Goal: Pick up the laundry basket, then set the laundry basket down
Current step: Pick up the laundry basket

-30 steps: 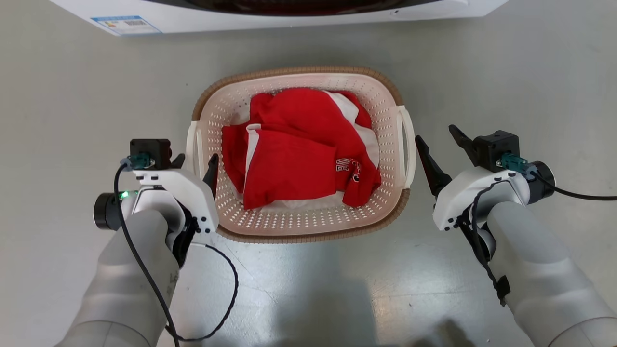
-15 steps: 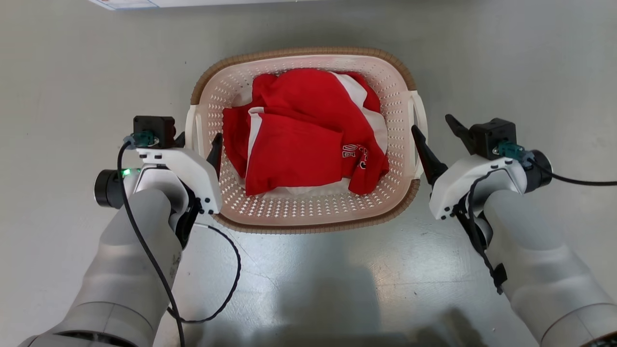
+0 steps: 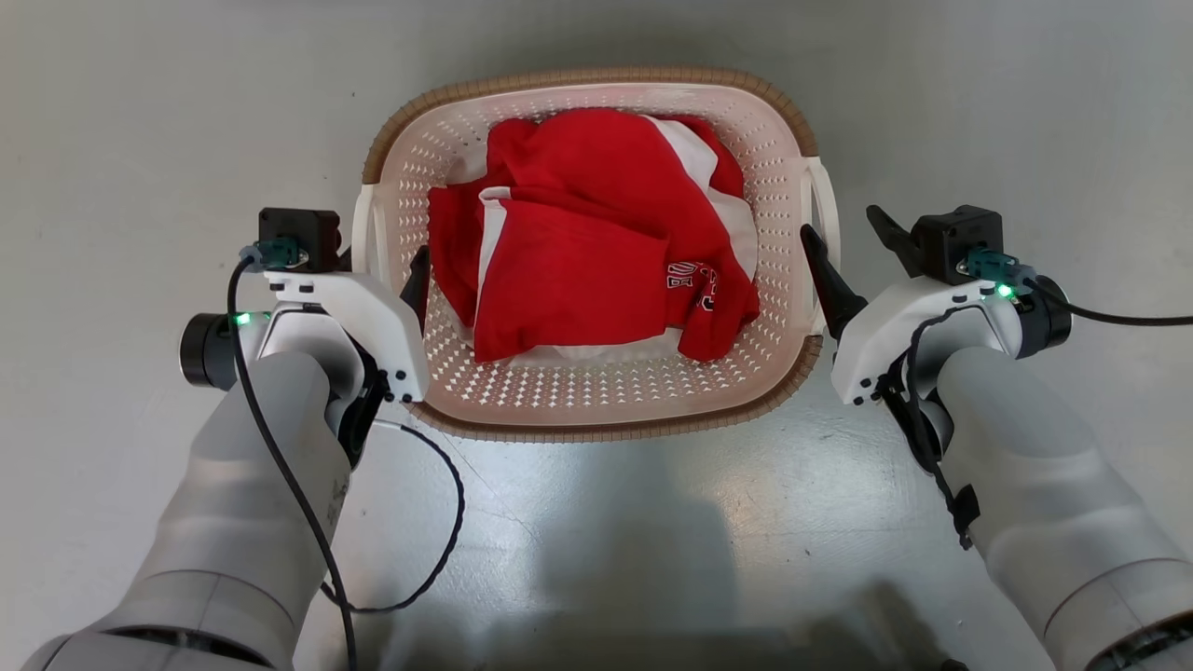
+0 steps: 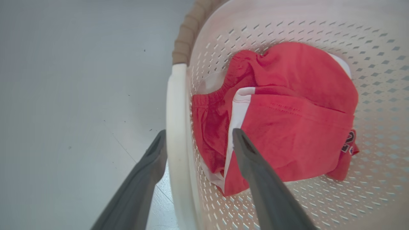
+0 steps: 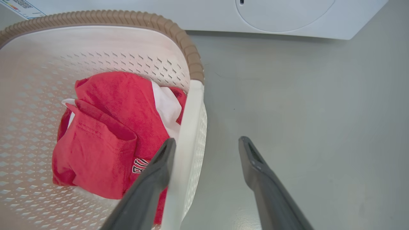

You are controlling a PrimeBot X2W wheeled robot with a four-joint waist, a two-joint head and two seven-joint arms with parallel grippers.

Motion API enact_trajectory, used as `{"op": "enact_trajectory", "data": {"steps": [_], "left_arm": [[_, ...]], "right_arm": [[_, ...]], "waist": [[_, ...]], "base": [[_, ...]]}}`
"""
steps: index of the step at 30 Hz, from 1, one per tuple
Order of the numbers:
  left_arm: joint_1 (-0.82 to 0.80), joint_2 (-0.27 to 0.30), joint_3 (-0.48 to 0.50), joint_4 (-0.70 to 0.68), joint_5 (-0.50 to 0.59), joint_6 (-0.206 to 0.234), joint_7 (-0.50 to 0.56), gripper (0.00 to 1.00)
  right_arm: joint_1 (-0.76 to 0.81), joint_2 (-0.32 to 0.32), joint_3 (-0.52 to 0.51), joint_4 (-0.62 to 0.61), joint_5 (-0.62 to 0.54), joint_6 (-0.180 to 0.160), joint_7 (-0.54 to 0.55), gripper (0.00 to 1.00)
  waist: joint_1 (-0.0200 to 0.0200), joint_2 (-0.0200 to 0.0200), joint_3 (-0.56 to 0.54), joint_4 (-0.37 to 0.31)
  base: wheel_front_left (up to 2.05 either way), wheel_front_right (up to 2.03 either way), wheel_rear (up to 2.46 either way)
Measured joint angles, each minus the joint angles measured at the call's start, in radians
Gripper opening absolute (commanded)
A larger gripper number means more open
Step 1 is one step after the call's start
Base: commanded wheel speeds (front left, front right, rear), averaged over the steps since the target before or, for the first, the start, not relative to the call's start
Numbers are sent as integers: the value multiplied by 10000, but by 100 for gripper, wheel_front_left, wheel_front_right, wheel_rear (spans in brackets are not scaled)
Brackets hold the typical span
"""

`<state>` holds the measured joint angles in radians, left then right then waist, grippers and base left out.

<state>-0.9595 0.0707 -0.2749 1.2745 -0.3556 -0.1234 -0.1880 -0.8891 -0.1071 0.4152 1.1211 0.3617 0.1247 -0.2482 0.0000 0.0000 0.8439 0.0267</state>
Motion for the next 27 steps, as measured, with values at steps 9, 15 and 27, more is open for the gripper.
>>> {"op": "enact_trajectory", "data": {"steps": [9, 15, 27], "left_arm": [[-279, -27, -153, 73, -63, 2, 203, 100], [-359, -36, -197, 98, -128, 2, 217, 100], [-361, -31, -301, 128, -234, 2, 217, 90]], "right_arm": [[-424, 61, 360, 614, 314, 0, 2, 100], [-588, 121, 527, 782, 518, 0, 0, 100], [-593, 132, 884, 825, 894, 0, 0, 84]], "waist": [[0, 0, 137, 78], [0, 0, 187, 105], [0, 0, 243, 116]], "base": [[0, 0, 0], [0, 0, 0], [0, 0, 0]]}}
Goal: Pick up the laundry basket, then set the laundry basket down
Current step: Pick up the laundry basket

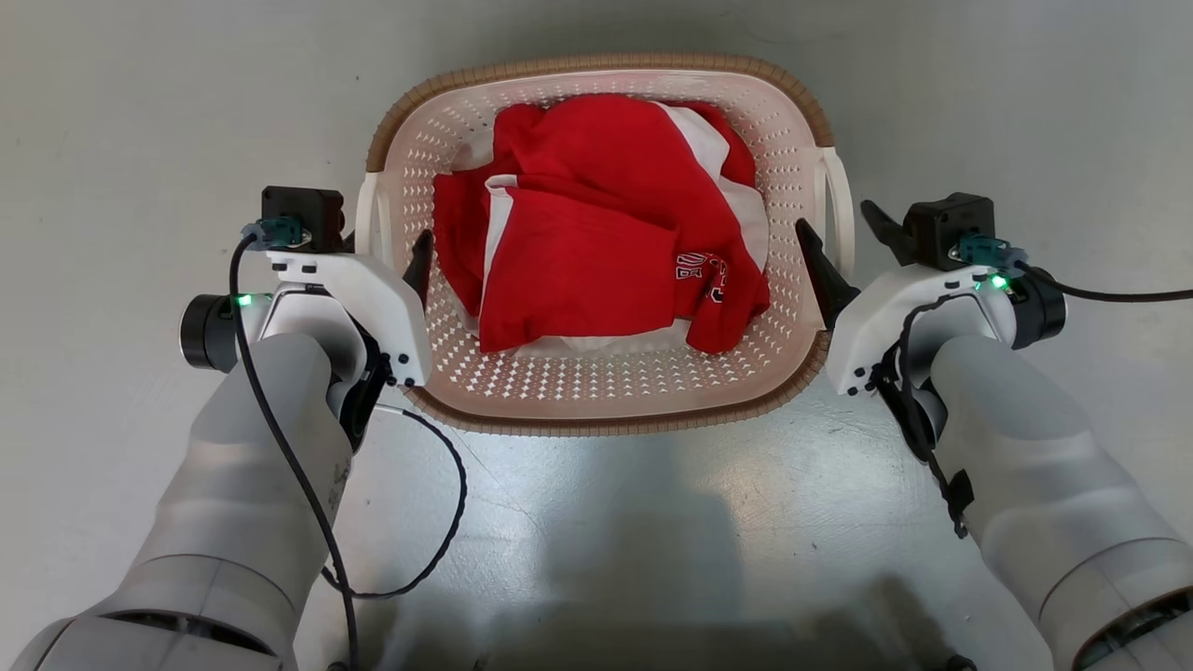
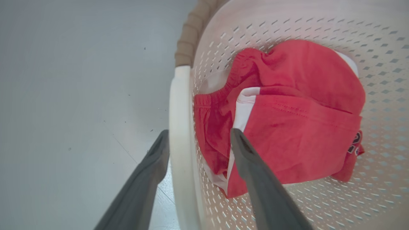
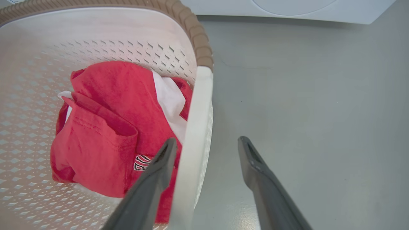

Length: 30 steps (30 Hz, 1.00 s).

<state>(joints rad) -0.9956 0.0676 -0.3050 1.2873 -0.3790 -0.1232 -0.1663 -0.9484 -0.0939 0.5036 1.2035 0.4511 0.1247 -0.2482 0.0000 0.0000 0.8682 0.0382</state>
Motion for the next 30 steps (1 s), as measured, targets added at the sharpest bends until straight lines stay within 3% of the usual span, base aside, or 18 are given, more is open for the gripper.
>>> {"op": "enact_trajectory", "data": {"steps": [1, 2, 17, 30], "left_arm": [[-1, 0, -13, 4, -2, 0, -2, 22], [-1, -2, -58, 6, -2, 0, 4, 0], [13, 29, -286, 86, -109, 0, 433, 0], [879, 86, -796, 107, -280, -2, 1565, 0]], "right_arm": [[0, 0, 77, 8, 31, 0, 2, 0], [1, 4, 171, 19, 86, 0, 0, 0], [13, 56, 1197, 261, 1041, -2, 159, 0], [725, -25, 2401, 10, 2337, -10, 1666, 0]], "waist": [[0, 0, 2, 6], [0, 0, -1, 11], [0, 0, -443, -63], [0, 0, -2031, -244]], "base": [[0, 0, 0], [0, 0, 0], [0, 0, 0], [0, 0, 0]]}}
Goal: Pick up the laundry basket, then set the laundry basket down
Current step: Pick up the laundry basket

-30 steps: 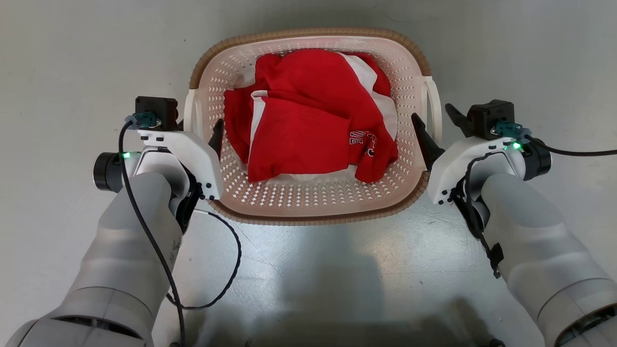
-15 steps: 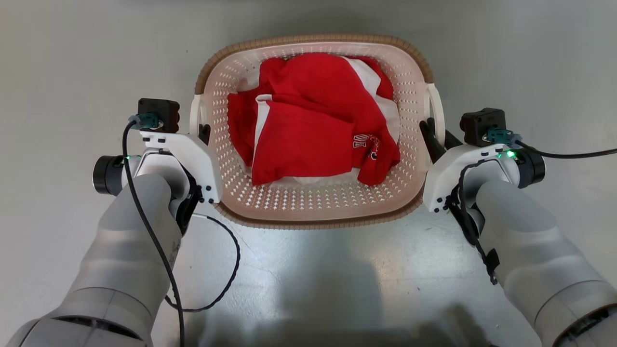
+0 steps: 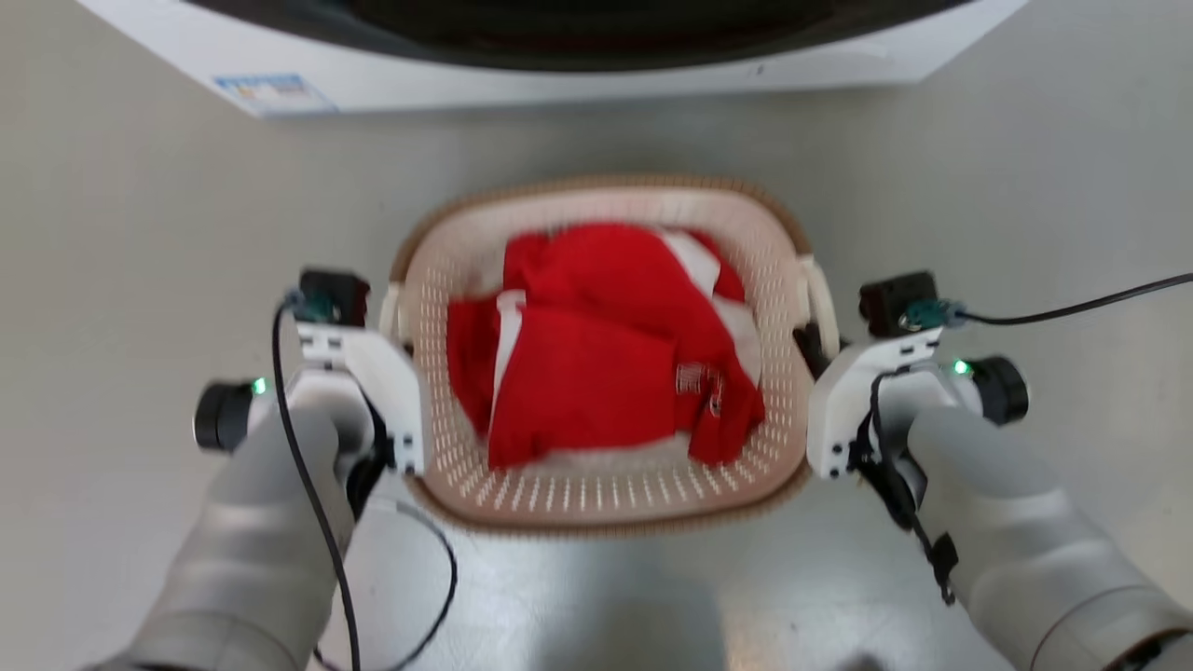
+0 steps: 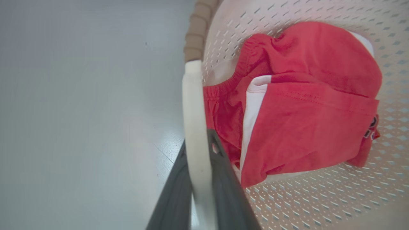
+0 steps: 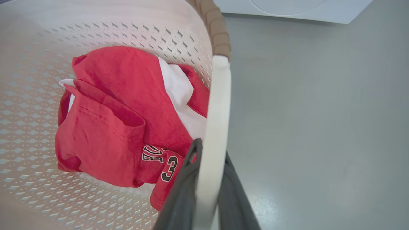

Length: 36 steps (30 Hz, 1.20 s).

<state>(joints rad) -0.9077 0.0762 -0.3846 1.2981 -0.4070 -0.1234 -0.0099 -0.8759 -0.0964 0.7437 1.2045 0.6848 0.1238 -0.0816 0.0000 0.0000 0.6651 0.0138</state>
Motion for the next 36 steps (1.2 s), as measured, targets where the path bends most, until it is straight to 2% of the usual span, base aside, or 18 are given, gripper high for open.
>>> {"op": "enact_trajectory", "data": {"steps": [14, 22, 29, 36], "left_arm": [[1670, -63, -571, 84, -244, 0, 1315, 0], [2566, -127, -943, 123, -483, 0, 1858, 0], [3126, -136, -1243, 69, -876, 0, 2002, 0], [3497, -140, -1486, -50, -1143, 0, 2136, 0]], "right_arm": [[1651, -59, 1507, -370, 1381, -4, 1645, 0], [2605, -61, 2115, -451, 2138, -6, 2151, 0], [2935, -144, 2387, -543, 2717, -6, 2418, 0], [3056, -270, 2648, -600, 3166, -4, 2577, 0]], "waist": [[1, 1, -3028, -185], [0, 1, -4732, -294], [0, 1, -5731, -314], [0, 1, -6285, -279]], "base": [[0, 0, 0], [0, 0, 0], [0, 0, 0], [0, 0, 0]]}}
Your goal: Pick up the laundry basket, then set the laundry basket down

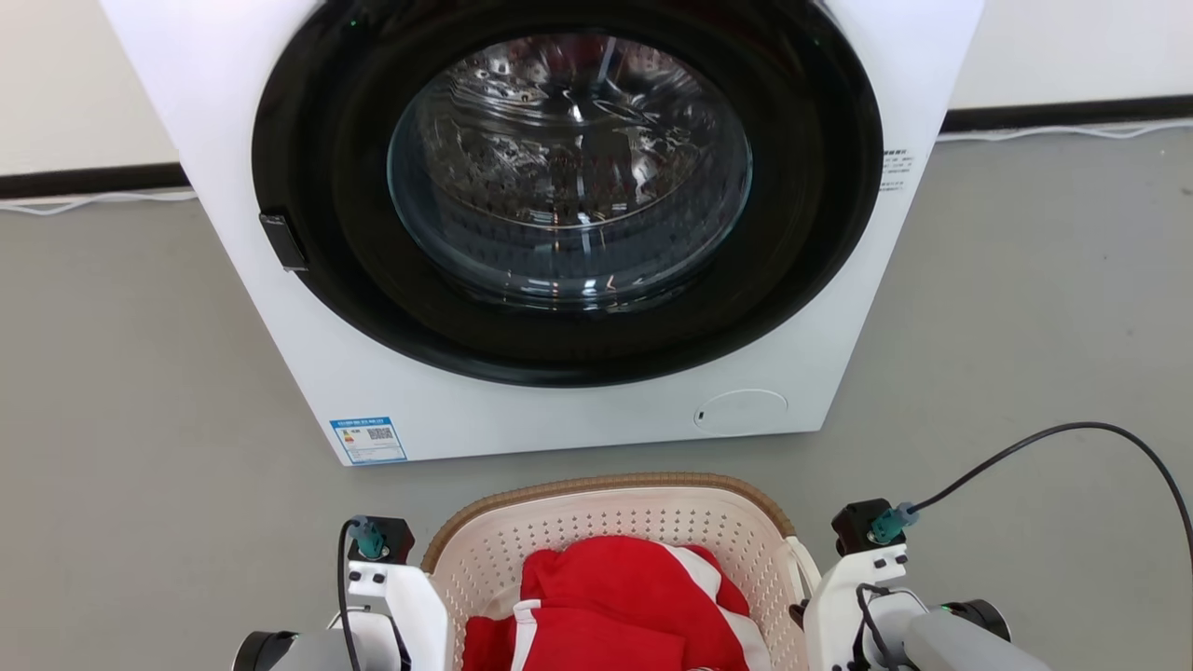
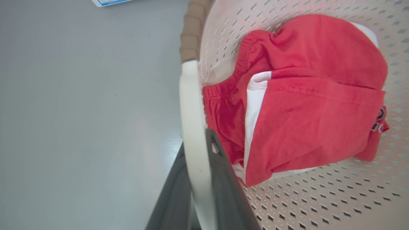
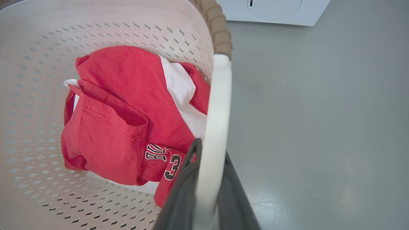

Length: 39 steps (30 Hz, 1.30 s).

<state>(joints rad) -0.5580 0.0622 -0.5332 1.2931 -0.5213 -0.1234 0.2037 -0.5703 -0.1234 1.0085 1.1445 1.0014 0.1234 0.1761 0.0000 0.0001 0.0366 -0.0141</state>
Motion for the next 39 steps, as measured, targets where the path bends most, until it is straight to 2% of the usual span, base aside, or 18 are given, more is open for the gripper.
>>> {"op": "enact_trajectory", "data": {"steps": [39], "left_arm": [[195, 140, -1030, -121, -1070, 0, 251, 0]], "right_arm": [[163, -130, 1244, -88, 1519, 0, 349, 0]], "waist": [[0, 0, -643, 103]], "base": [[0, 0, 0]]}}
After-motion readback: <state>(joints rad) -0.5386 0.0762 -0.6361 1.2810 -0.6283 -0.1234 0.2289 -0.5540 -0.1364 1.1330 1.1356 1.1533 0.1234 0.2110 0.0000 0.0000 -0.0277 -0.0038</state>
